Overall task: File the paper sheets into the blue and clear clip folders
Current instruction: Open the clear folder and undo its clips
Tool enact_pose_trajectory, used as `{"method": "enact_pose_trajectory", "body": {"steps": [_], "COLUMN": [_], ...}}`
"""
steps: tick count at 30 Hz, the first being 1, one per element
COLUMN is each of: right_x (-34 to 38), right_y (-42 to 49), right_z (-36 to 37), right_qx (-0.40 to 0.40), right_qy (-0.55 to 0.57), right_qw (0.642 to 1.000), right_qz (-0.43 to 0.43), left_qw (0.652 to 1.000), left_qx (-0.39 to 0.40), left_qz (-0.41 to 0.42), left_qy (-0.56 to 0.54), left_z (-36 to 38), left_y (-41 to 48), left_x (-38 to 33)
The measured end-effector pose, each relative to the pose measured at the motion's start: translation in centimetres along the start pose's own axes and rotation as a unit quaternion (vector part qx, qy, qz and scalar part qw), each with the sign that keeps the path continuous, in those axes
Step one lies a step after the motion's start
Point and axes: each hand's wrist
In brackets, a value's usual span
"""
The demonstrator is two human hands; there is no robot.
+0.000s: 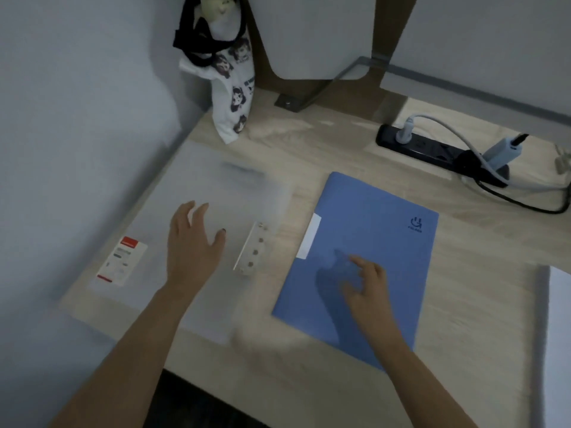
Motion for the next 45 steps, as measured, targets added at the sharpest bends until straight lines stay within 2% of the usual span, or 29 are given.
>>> {"method": "enact_pose_trajectory", "body": {"steps": [2, 6, 9, 13, 16, 20, 24, 27, 31, 37, 41, 45], "right_x": [2.9, 7.5, 8.2, 8.0, 7.7, 7.4, 7.1, 5.4, 1.1, -7.7, -12.2, -14.8], "right_y": [0.2, 0.2, 0.3, 0.0, -0.1, -0.4, -1.0, -1.6, -2.2, -5.5, -7.3, -8.1], "right_z": [2.9, 7.2, 9.2, 10.6, 10.2, 7.9, 4.0, 0.6, -3.7, -9.5, -11.7, -12.5], "right_qx": [0.077, 0.207, 0.241, 0.254, 0.214, 0.144, 0.109, 0.044, -0.052, -0.157, -0.183, -0.167], "right_qy": [0.049, 0.149, 0.144, 0.144, 0.158, 0.229, 0.261, 0.263, 0.251, 0.271, 0.263, 0.230], "right_qw": [0.996, 0.962, 0.951, 0.947, 0.957, 0.958, 0.959, 0.964, 0.965, 0.935, 0.921, 0.927], "right_qz": [0.000, 0.097, 0.134, 0.134, 0.115, 0.092, 0.021, 0.016, 0.056, 0.168, 0.221, 0.244], "left_qw": [0.998, 0.987, 0.985, 0.983, 0.976, 0.963, 0.959, 0.945, 0.946, 0.932, 0.915, 0.921], "left_qx": [-0.011, -0.008, -0.001, -0.012, 0.007, 0.033, -0.040, -0.047, 0.020, 0.185, 0.254, 0.266], "left_qz": [-0.056, -0.160, -0.172, -0.178, -0.202, -0.217, -0.178, -0.150, -0.103, -0.083, -0.107, -0.120], "left_qy": [0.032, 0.014, -0.011, -0.044, -0.078, -0.156, -0.217, -0.287, -0.306, -0.300, -0.295, -0.256], "left_z": [-1.9, -4.1, -4.8, -5.1, -5.6, -6.9, -6.7, -5.2, -0.5, 8.2, 12.4, 15.3], "left_y": [0.8, 1.5, 1.5, 1.9, 2.3, 1.1, -0.8, -2.0, -2.7, -7.1, -10.7, -12.7], "left_x": [2.4, 6.2, 7.2, 7.8, 8.4, 6.7, 2.2, -2.4, -7.7, -14.9, -17.4, -17.6]}}
Point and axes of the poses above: each hand's wrist, its own y-axis towards the middle knuckle, its own z-axis out of the palm, x = y × z, and after that the axes turned 10 degrees about -y, right-handed
